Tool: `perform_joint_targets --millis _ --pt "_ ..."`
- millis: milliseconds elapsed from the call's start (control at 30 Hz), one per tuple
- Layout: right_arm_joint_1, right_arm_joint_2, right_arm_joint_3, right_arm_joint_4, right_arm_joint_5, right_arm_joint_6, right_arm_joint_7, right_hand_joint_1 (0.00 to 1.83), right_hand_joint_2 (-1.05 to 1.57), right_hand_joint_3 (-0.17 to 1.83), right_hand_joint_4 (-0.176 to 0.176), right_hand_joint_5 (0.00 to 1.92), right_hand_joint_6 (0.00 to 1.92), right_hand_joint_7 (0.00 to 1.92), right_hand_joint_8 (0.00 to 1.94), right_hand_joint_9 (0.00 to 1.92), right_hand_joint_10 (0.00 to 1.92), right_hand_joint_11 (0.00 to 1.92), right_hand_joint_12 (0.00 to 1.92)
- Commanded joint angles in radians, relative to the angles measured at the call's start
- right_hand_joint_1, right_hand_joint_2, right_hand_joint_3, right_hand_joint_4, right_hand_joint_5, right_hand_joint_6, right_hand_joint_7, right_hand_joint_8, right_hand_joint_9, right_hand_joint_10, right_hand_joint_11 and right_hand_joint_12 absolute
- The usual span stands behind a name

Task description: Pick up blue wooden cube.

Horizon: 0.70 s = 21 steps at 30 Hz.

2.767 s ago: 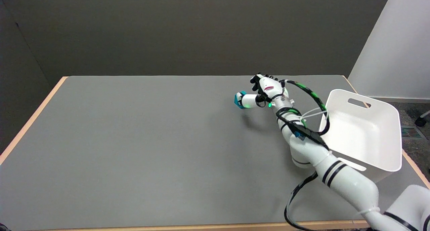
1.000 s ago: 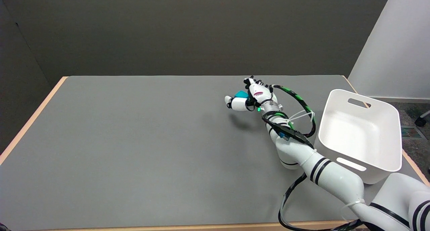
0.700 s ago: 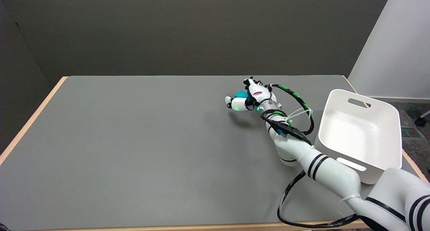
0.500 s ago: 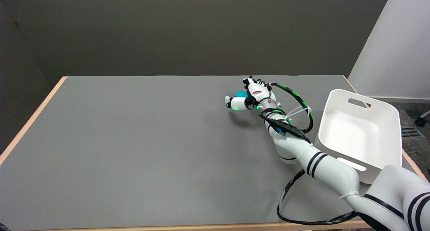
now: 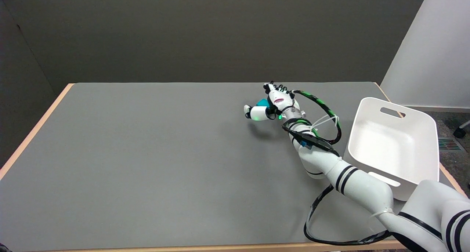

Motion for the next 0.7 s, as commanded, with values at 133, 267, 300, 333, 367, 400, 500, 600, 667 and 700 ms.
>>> perform_joint_targets --millis 133,267,300,333,367,400,500,600,667,700 --pt "-0.025 0.006 0.006 -0.018 -0.016 0.001 0.020 0.74 0.70 0.84 -0.176 0.16 0.51 0.19 0.41 0.05 0.69 0.00 0.79" --pt "-0.025 0.009 0.008 -0.020 -0.016 0.001 0.019 0.76 0.70 0.86 -0.176 0.17 0.52 0.20 0.41 0.05 0.70 0.00 0.80" --pt "-0.024 0.009 0.008 -0.020 -0.016 0.001 0.019 0.76 0.70 0.86 -0.176 0.17 0.53 0.20 0.42 0.05 0.70 0.00 0.80" --pt "-0.023 0.009 0.007 -0.018 -0.016 0.001 0.018 0.76 0.70 0.86 -0.176 0.17 0.53 0.20 0.42 0.06 0.70 0.00 0.80" --pt "-0.022 0.009 0.006 -0.017 -0.016 0.001 0.018 0.76 0.70 0.86 -0.176 0.17 0.53 0.20 0.42 0.06 0.70 0.00 0.81" --pt "-0.020 0.009 0.005 -0.014 -0.016 0.001 0.019 0.77 0.70 0.86 -0.176 0.17 0.53 0.20 0.42 0.06 0.70 0.00 0.81" --pt "-0.016 0.009 0.002 -0.010 -0.016 0.001 0.019 0.81 0.69 0.90 -0.176 0.18 0.56 0.21 0.46 0.08 0.73 0.00 0.89" --pt "-0.014 0.009 0.002 -0.010 -0.016 0.000 0.020 0.84 0.67 0.99 -0.176 0.16 0.60 0.20 0.52 0.10 0.73 0.00 1.00" --pt "-0.014 0.009 0.002 -0.008 -0.016 0.000 0.022 0.83 0.68 0.99 -0.176 0.18 0.60 0.22 0.53 0.11 0.74 0.00 1.04" --pt "-0.014 0.009 0.001 -0.008 -0.016 0.000 0.022 0.82 0.68 0.99 -0.176 0.18 0.60 0.23 0.53 0.12 0.75 0.00 1.06"
